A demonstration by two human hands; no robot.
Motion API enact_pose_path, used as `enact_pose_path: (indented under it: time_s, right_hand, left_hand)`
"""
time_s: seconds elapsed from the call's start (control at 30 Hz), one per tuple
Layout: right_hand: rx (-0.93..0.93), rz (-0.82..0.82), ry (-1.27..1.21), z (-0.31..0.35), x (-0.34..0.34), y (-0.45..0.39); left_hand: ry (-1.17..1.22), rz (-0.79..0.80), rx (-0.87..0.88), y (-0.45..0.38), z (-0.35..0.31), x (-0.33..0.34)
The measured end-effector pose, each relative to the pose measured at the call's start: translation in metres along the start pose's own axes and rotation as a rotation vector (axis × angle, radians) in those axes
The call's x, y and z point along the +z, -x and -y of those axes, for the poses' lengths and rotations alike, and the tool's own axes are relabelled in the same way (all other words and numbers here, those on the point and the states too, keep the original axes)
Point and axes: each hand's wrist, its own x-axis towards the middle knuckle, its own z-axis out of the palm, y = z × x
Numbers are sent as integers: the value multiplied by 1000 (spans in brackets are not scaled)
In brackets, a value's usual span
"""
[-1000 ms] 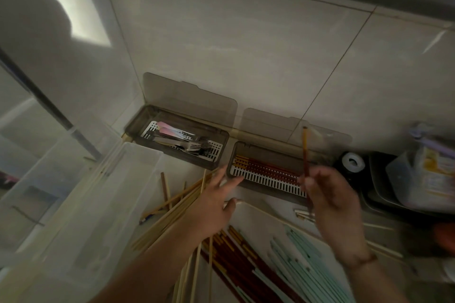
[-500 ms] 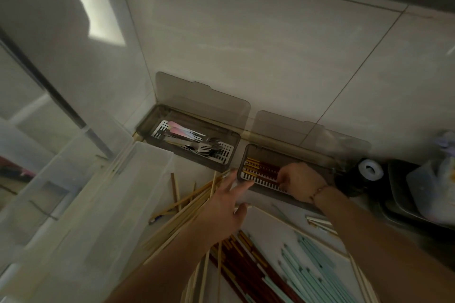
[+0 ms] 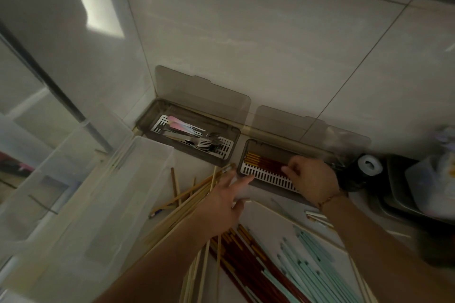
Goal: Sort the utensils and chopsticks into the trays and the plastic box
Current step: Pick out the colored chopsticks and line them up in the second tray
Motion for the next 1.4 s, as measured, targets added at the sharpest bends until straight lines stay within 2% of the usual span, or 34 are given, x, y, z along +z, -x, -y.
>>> enact_pose_path:
  time_s: [0.07,0.1,0.17,0.27,0.33,0.5,0.8,0.9,1.03,1.1,1.13,1.2,1.33,1.4]
  right_hand:
    - [-63,-222,-128,10,-9,35]
    - [-72,-232,-186,16,-10,56]
    - [-67,-88,-207,26,-4,97]
    - [-9,194,-104,33,22,145]
    - [44,288,-83,35,35,164]
    - [60,345,-19,45,45,176]
    - [112,265,-63,53,47,179]
    - [195,226,-221,57,30,176]
    - [218,-48,-901,58,-10,151]
    - [174,-218,-1092,52,-32,126]
    - [143,-272,-1099,48,-41,112]
    - [64,-293,-951,35,-49,81]
    - [72,19,-613,6,-31,27]
    - [79,117,-501,-1,-15,10]
  left_hand:
    - [16,-1,3,0,1,1]
    - [19,2,1,0,2,1]
    - [26,10,-6,0,2,2]
    - [35,15,-17,-1,1,1]
    - [31,15,-17,-1,0,0]
    - [24,4,-32,0,-4,0]
    - [28,6,-37,0,-7,-1]
    - [34,10,-38,0,-7,-2]
    - [16,15,-54,0,-5,-2]
    - [23,5,-52,1,-5,-1]
    - [31,2,-51,1,-5,0]
    - [45,10,-52,1,-4,-1]
    - [33,17,-41,1,-4,-2]
    - [41,19,-37,1,-4,-2]
